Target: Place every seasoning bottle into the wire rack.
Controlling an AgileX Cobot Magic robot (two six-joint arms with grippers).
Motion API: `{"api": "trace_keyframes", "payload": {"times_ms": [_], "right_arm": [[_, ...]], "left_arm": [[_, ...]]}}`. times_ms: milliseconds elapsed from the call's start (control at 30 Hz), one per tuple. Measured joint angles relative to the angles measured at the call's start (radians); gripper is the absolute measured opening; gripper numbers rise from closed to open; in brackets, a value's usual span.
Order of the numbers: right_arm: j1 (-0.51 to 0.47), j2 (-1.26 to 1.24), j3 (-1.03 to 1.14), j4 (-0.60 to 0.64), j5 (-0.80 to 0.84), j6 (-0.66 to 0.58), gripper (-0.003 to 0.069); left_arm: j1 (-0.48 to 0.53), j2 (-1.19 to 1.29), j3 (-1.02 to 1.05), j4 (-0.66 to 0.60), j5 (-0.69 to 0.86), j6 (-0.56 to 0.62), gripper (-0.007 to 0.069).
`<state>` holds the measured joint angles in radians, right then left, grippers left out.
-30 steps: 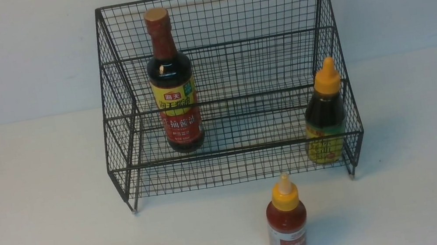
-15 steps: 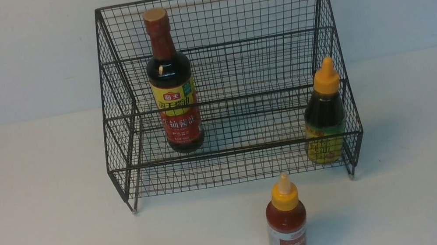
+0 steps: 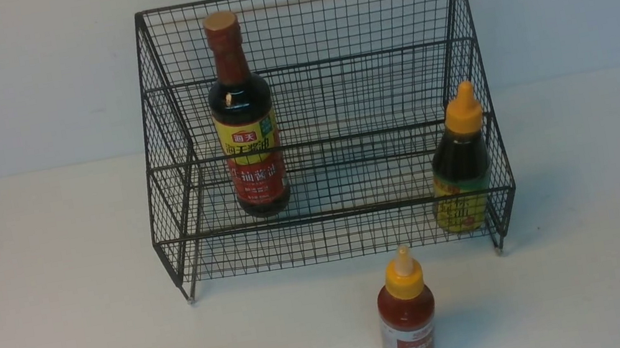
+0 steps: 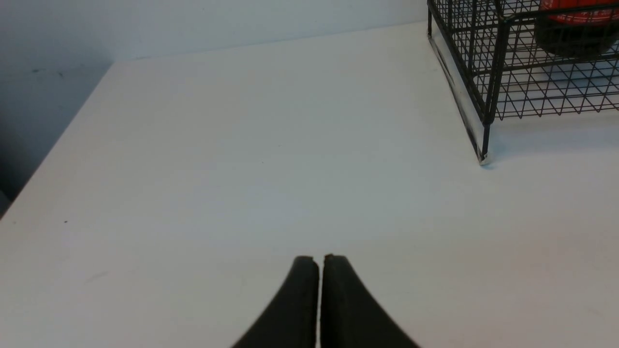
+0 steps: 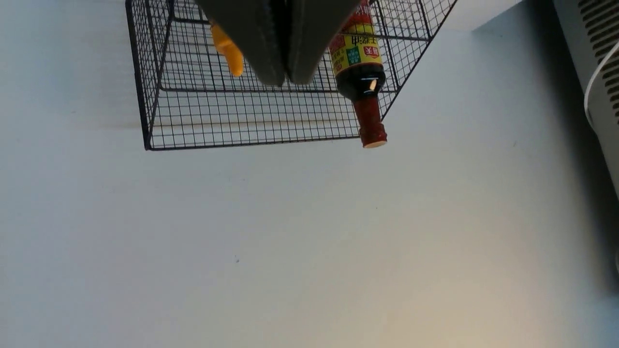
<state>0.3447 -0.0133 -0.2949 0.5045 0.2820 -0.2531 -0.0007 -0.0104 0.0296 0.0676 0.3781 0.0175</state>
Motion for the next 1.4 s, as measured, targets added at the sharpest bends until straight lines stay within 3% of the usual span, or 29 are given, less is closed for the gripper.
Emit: {"api": "trace_keyframes", "payload": {"times_ms": [467, 700, 833, 1033, 1400], "right_arm": [[0.000, 0.000, 0.034, -0.016, 0.059, -0.005, -0.0015], [-0.058, 0.000, 0.153, -0.238, 0.048, 0.001, -0.0015], [-0.174, 0.000, 0.234, -0.347, 0.056, 0.013, -0.0015], [-0.285, 0.000, 0.287, -0.432, 0.064, 0.090, -0.0015], [-0.309, 0.000, 0.320, -0.519, 0.074, 0.223, -0.0015]], "left_arm": [[0.000, 0.000, 0.000, 0.000, 0.000, 0.000, -0.0005], [0.000, 0.000, 0.000, 0.000, 0.000, 0.000, -0.0005], [0.000, 0.000, 0.000, 0.000, 0.000, 0.000, -0.0005], [0.000, 0.000, 0.000, 0.000, 0.000, 0.000, -0.0005], [0.000, 0.000, 0.000, 0.000, 0.000, 0.000, -0.0005]]}}
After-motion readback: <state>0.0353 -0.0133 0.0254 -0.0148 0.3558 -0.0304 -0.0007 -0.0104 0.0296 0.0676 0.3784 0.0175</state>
